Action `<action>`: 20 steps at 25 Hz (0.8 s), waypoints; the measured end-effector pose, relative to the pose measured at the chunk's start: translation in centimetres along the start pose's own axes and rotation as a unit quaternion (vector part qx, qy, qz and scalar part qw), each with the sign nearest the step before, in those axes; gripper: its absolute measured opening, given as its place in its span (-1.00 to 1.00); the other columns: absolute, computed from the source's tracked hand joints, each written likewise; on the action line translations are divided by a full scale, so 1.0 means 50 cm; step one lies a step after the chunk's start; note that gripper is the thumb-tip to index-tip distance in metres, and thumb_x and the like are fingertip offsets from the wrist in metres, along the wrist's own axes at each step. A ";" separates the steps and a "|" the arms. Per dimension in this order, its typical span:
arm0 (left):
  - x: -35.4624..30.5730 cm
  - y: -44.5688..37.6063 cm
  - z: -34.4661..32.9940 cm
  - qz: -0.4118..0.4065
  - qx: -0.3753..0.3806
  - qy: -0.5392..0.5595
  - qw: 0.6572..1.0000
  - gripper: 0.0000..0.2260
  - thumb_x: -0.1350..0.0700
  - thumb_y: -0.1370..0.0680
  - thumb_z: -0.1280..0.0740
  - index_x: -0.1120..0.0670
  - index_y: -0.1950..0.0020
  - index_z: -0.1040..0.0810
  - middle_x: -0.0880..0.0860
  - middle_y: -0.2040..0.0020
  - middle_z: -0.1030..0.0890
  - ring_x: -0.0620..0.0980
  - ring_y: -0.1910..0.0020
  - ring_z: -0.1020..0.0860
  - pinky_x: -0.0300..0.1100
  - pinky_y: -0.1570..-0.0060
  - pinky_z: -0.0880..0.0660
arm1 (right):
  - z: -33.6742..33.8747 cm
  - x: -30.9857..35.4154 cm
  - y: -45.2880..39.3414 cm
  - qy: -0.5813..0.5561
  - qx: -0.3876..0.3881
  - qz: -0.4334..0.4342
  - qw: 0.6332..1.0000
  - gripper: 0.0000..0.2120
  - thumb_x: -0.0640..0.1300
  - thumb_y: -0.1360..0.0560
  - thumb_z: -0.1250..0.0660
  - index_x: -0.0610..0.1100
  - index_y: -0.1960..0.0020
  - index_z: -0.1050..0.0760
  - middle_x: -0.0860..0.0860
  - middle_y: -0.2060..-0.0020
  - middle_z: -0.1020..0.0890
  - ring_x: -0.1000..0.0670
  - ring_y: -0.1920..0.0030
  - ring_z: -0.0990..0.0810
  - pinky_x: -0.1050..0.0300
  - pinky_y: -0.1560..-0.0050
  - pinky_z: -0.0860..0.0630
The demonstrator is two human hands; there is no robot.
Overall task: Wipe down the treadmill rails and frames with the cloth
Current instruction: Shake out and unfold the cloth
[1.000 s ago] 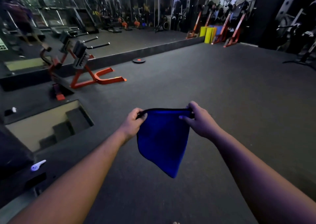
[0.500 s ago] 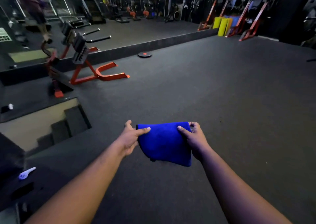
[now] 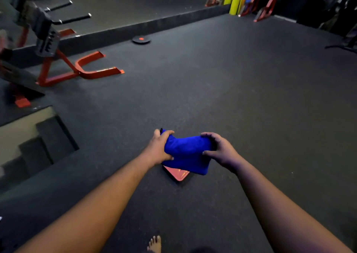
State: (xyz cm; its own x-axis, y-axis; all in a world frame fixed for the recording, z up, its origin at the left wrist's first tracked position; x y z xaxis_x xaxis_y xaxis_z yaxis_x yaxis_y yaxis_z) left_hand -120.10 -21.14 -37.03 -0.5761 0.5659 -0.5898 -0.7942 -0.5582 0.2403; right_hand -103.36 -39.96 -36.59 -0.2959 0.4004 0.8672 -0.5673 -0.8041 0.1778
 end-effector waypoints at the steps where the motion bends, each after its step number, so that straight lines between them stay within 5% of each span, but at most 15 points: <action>1: 0.010 -0.044 0.005 -0.008 0.014 -0.027 1.000 -0.17 0.14 -0.30 -0.63 -0.04 -0.50 -0.34 0.17 -0.31 -0.27 0.21 -0.30 -0.45 -0.05 -0.35 -0.40 | 0.000 -0.006 -0.036 0.071 -0.012 0.012 0.997 -0.45 -0.39 -0.36 -0.49 -0.09 -0.30 -0.51 -0.02 -0.24 -0.57 0.05 -0.22 -0.55 0.19 -0.32 -0.45; 3: 0.029 -0.124 0.004 -0.031 0.025 -0.089 0.995 -0.31 0.11 -0.37 -0.58 -0.07 -0.44 -0.40 0.15 -0.28 -0.30 0.23 -0.23 -0.51 0.05 -0.28 -0.46 | 0.003 -0.027 -0.105 0.195 -0.037 0.028 0.980 -0.52 -0.28 -0.37 -0.48 -0.09 -0.27 -0.56 -0.02 -0.17 -0.60 0.00 -0.18 -0.57 0.24 -0.22 -0.43; 6: 0.056 -0.224 -0.016 -0.037 0.000 -0.204 0.978 -0.57 0.02 -0.52 -0.41 -0.14 -0.39 -0.47 0.11 -0.36 -0.31 0.18 -0.33 -0.44 0.07 -0.28 -0.43 | 0.007 -0.072 -0.198 0.302 -0.041 0.014 0.952 -0.67 -0.12 -0.42 -0.41 -0.01 -0.19 -0.59 0.03 0.01 -0.55 -0.04 -0.04 -0.58 0.07 -0.01 -0.53; 10: 0.100 -0.397 -0.101 -0.043 0.042 -0.303 0.951 -0.56 0.01 -0.55 -0.35 -0.17 -0.43 -0.43 0.00 -0.60 -0.17 0.04 -0.57 -0.15 0.18 -0.48 -0.15 | 0.019 -0.198 -0.368 0.345 0.003 -0.012 0.938 -0.78 -0.01 -0.48 -0.35 0.03 -0.12 -0.59 0.05 -0.01 -0.42 -0.02 -0.04 -0.55 0.08 0.11 -0.51; 13: 0.143 -0.530 -0.200 -0.026 0.138 -0.303 0.942 -0.45 0.03 -0.54 -0.35 -0.12 -0.52 -0.30 0.01 -0.43 -0.48 0.06 -0.40 -0.44 0.02 -0.42 -0.28 | 0.012 -0.334 -0.503 0.346 0.057 -0.042 0.935 -0.76 -0.03 -0.52 -0.31 0.01 -0.17 -0.55 0.06 -0.17 -0.45 0.00 -0.10 -0.56 0.08 0.06 -0.53; 20: 0.354 -0.801 -0.479 0.069 0.243 -0.191 0.948 -0.55 0.10 -0.55 -0.29 -0.14 -0.43 -0.42 -0.02 -0.31 -0.57 0.03 -0.25 -0.56 -0.03 -0.25 -0.49 | -0.102 -0.677 -0.763 0.359 0.157 -0.127 0.911 -0.72 -0.11 -0.58 -0.26 0.05 -0.28 -0.48 0.05 -0.18 -0.50 0.00 -0.12 -0.56 0.05 -0.02 -0.56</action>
State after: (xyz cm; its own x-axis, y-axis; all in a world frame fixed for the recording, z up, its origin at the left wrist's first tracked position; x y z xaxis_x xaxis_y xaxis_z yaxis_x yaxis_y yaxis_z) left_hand -93.87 -3.32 -75.54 -0.6349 0.7387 -0.2264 -0.6482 -0.3498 0.6764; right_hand -75.62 -20.63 -75.09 -0.6768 0.6839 0.2724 -0.4719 -0.6870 0.5525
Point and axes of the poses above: each hand's wrist, its own y-axis away from the middle knuckle, its own z-axis out of the back of the hand, x = y × z, the point moved 1 cm from there along -y, towards the middle knuckle
